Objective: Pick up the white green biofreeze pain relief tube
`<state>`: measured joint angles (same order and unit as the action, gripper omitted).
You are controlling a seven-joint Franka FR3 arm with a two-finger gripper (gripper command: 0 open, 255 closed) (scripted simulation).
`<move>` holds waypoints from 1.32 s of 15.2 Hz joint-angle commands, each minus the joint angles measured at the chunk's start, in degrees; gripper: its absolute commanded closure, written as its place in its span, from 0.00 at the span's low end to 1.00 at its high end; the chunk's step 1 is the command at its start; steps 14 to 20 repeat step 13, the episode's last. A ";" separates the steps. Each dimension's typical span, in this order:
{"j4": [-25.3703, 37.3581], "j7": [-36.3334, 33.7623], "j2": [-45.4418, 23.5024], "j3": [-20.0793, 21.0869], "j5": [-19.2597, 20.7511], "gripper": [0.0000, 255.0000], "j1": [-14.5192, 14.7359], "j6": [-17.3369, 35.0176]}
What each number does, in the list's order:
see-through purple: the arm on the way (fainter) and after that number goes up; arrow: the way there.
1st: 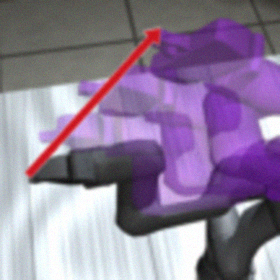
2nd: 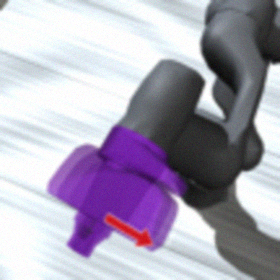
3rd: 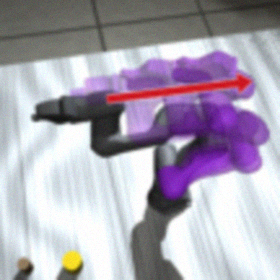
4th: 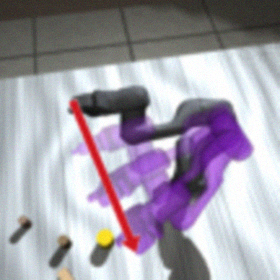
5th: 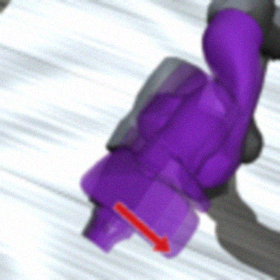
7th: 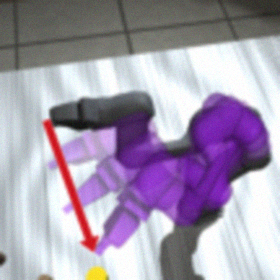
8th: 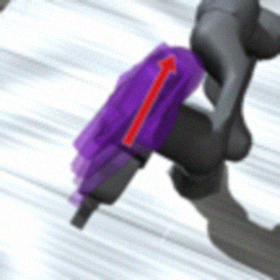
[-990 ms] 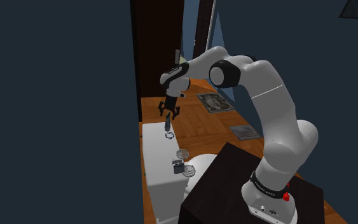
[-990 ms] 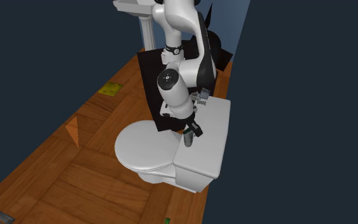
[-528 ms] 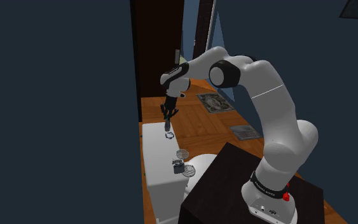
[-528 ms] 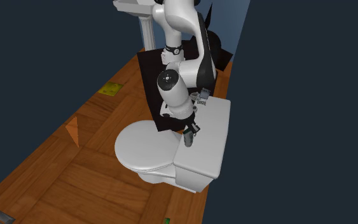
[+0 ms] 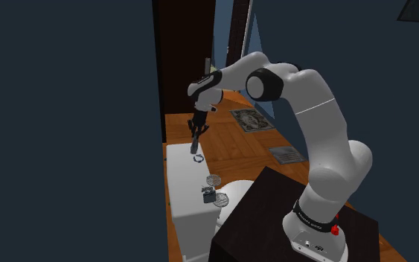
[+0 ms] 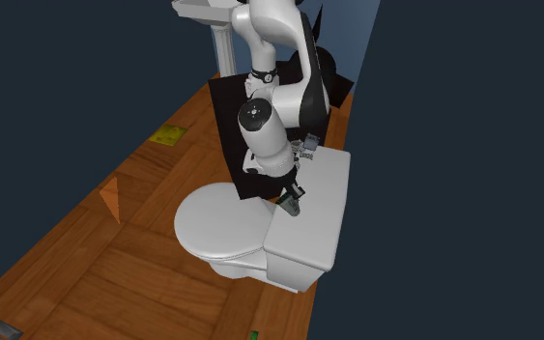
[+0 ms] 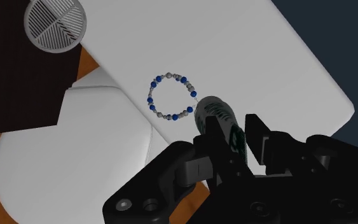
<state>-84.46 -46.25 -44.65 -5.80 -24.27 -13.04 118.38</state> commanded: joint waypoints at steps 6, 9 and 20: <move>-0.14 -1.08 3.34 -0.45 0.70 1.00 0.15 -3.06; 0.08 -1.59 4.63 -0.63 1.01 1.00 0.20 -4.50; 0.32 -1.97 5.51 -0.74 1.23 1.00 0.23 -5.56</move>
